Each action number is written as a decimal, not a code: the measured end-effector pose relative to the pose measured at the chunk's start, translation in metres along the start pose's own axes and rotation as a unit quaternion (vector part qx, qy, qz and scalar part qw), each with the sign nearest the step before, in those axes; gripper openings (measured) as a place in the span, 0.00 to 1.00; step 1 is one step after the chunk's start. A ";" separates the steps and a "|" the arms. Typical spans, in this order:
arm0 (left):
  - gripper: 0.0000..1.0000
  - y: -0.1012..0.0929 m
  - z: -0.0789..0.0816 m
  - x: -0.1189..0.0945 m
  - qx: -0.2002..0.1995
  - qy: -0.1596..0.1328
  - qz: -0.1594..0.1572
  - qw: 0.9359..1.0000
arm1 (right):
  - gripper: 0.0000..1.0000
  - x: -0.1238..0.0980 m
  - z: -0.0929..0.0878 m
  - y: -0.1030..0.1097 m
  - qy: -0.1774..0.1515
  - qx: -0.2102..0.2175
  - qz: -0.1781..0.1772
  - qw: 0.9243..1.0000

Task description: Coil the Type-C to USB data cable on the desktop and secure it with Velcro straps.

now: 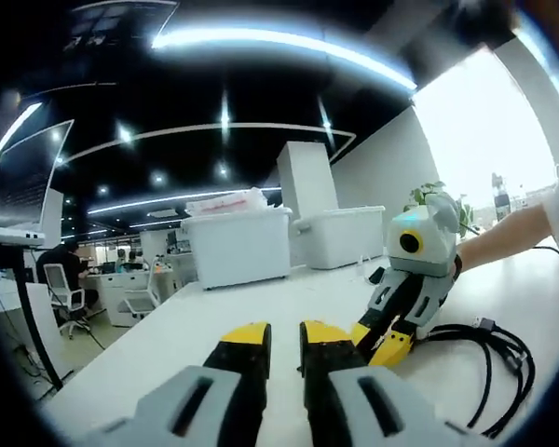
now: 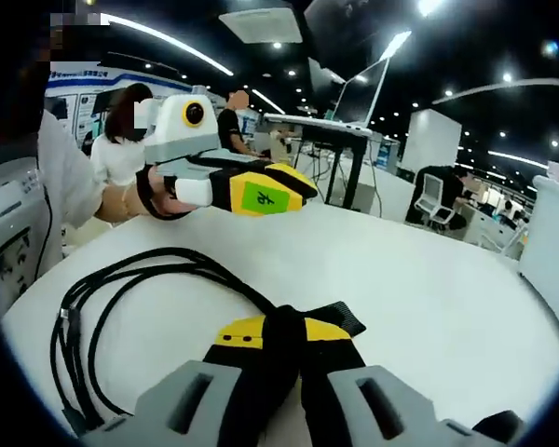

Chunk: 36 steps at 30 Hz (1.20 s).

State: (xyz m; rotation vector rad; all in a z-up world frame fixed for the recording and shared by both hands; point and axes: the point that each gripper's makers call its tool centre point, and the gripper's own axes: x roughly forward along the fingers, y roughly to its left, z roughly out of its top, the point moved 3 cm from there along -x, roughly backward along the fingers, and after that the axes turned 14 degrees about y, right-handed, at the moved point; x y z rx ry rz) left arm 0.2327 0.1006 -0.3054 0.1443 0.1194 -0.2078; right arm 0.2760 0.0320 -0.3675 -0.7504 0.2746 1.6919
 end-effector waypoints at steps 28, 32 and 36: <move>0.14 0.041 0.010 -0.012 -0.063 -0.042 0.064 0.995 | 0.12 -0.011 0.025 -0.112 -0.105 0.156 -0.173 0.967; 0.14 0.047 0.012 -0.011 -0.065 -0.041 0.079 0.994 | 0.12 -0.051 0.030 -0.094 -0.166 0.196 -0.152 0.954; 0.14 0.042 0.023 -0.010 -0.078 -0.054 0.083 0.992 | 0.12 -0.093 0.022 -0.078 -0.197 0.226 -0.157 0.941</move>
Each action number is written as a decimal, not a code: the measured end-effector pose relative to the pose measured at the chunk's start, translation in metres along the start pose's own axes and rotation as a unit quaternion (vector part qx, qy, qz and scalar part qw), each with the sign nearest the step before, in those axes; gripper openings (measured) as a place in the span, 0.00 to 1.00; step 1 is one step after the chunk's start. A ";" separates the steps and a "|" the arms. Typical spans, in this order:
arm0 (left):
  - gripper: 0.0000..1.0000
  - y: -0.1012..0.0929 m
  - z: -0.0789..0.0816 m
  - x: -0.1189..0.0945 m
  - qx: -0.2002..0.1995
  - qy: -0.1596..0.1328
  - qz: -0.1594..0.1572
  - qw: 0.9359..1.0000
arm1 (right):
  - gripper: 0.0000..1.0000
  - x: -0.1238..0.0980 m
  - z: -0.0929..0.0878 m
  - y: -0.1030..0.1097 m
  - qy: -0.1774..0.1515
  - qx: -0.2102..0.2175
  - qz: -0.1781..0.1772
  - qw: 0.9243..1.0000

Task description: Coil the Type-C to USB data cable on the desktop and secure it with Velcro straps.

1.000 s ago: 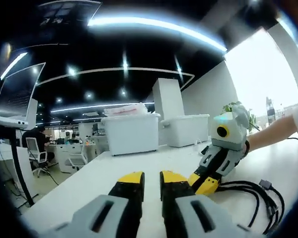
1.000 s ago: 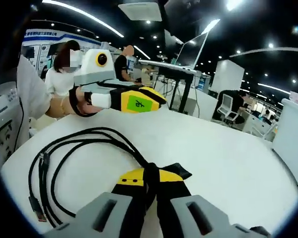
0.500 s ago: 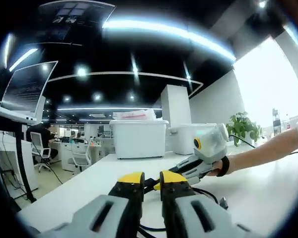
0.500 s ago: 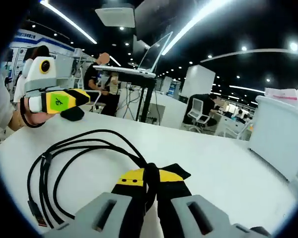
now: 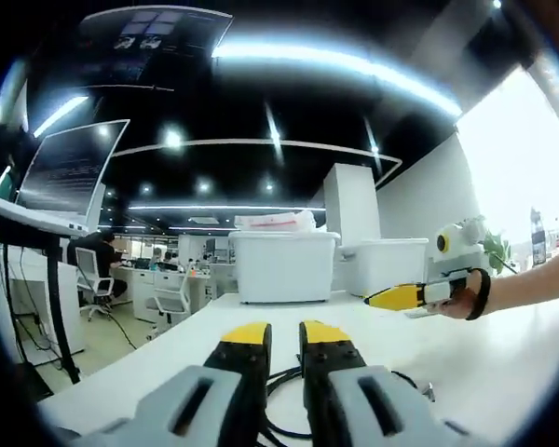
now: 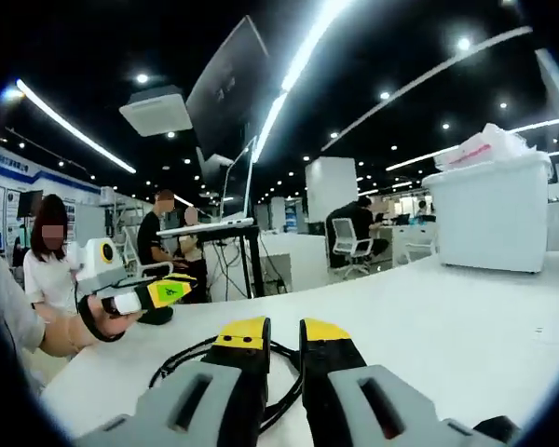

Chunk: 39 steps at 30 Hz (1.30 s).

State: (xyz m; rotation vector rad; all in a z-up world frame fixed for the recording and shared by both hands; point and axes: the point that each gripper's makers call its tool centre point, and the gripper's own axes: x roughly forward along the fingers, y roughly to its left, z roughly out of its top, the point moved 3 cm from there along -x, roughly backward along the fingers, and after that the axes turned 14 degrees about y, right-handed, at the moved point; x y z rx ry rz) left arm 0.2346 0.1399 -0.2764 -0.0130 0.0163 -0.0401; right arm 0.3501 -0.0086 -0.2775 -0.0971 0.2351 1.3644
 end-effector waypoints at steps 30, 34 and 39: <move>0.21 -0.134 0.064 0.082 0.062 -0.050 -0.066 0.995 | 0.31 -0.345 -0.048 -0.075 -0.130 0.073 -0.408 0.901; 0.23 -0.136 0.052 0.085 0.075 -0.045 -0.056 0.995 | 0.33 -0.361 -0.057 -0.086 -0.116 0.077 -0.447 0.884; 0.30 -0.135 0.036 0.085 0.063 -0.030 -0.042 0.997 | 0.35 -0.380 -0.056 -0.090 -0.139 0.083 -0.499 0.852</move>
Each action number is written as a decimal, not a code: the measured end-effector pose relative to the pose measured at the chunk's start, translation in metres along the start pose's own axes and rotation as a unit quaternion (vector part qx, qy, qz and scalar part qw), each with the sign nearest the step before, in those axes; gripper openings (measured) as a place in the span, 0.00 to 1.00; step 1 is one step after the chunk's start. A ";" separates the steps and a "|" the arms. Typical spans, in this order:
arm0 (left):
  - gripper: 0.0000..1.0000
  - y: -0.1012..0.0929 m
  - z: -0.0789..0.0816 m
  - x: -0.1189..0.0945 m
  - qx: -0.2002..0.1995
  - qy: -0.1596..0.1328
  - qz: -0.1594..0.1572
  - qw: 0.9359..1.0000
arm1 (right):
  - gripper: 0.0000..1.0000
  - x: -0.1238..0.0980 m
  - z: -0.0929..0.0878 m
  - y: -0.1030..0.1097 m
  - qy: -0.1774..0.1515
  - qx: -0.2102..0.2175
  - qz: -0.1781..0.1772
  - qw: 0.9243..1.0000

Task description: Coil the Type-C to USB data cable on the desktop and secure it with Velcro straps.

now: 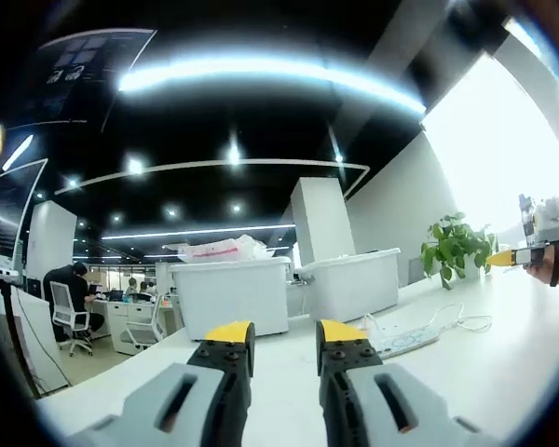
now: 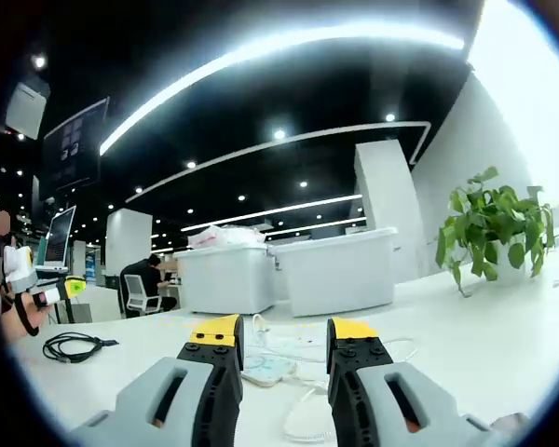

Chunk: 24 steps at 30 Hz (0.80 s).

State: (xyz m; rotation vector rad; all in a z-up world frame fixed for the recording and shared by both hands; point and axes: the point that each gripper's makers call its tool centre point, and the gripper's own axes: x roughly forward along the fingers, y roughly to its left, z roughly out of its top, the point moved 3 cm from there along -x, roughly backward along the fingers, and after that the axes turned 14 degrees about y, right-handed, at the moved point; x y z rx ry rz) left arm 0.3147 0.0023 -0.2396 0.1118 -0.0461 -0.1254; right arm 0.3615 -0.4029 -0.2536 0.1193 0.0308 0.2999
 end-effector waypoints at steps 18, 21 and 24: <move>0.37 -0.019 -0.028 -0.006 0.025 0.051 0.010 0.998 | 0.49 -0.019 -0.011 0.016 -0.002 -0.038 -0.036 0.999; 0.37 -0.017 -0.027 -0.008 0.020 0.048 0.011 0.999 | 0.50 -0.017 -0.012 0.021 -0.001 -0.047 -0.034 0.998; 0.37 -0.014 -0.026 -0.008 0.016 0.046 0.013 0.999 | 0.50 -0.018 -0.015 0.019 0.004 -0.054 -0.039 0.998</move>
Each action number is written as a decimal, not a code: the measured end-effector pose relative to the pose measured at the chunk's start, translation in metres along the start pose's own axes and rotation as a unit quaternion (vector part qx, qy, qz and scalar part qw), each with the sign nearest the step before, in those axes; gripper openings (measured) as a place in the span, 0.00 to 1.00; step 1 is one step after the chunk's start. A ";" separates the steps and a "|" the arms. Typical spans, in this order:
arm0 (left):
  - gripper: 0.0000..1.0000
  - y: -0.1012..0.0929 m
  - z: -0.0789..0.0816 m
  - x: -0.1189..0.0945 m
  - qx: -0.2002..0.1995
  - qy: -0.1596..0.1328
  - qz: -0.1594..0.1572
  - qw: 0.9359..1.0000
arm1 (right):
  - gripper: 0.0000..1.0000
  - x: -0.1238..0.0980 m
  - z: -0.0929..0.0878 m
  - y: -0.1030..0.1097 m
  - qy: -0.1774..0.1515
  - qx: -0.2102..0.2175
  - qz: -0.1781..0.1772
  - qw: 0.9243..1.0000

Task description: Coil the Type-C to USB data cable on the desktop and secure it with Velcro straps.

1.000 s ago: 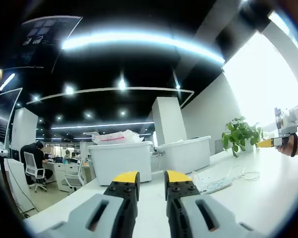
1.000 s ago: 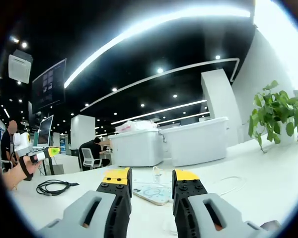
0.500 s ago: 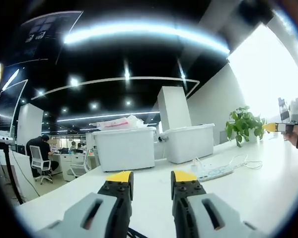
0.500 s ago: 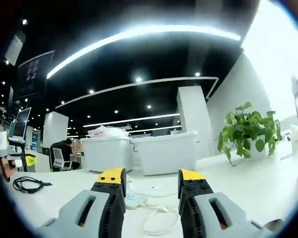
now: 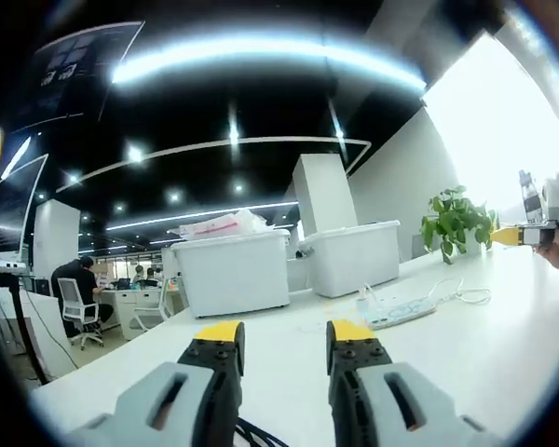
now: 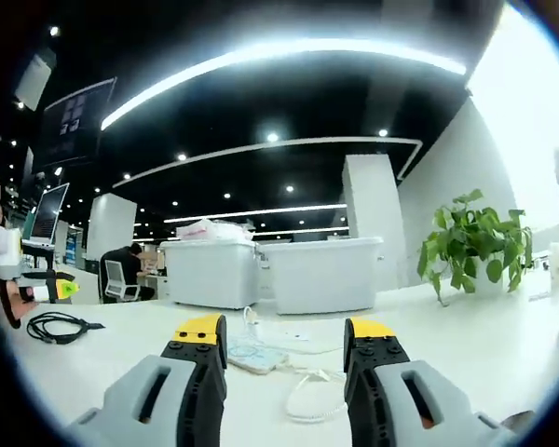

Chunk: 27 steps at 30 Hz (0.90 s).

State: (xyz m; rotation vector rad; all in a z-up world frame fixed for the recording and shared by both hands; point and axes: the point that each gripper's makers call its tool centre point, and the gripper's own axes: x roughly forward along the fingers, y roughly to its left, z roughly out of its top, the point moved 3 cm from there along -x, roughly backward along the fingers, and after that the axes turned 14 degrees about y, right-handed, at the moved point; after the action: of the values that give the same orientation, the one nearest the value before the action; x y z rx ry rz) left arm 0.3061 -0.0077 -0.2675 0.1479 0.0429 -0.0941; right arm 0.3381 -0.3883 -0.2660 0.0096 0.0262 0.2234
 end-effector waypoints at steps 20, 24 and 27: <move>0.37 0.006 0.002 -0.002 -0.015 -0.002 0.004 1.000 | 0.52 -0.004 0.007 -0.001 -0.011 -0.004 -0.003 1.000; 0.37 0.008 0.005 -0.004 -0.013 -0.007 0.006 1.000 | 0.52 -0.001 0.001 0.000 -0.001 0.001 0.004 1.000; 0.37 0.007 0.005 -0.005 -0.017 -0.008 0.003 1.000 | 0.52 0.000 -0.002 0.000 0.006 0.007 0.007 1.000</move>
State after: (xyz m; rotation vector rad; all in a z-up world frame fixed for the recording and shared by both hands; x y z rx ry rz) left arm 0.3023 -0.0007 -0.2612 0.1130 0.0286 -0.0883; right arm 0.3385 -0.3884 -0.2677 0.0223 0.0388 0.2372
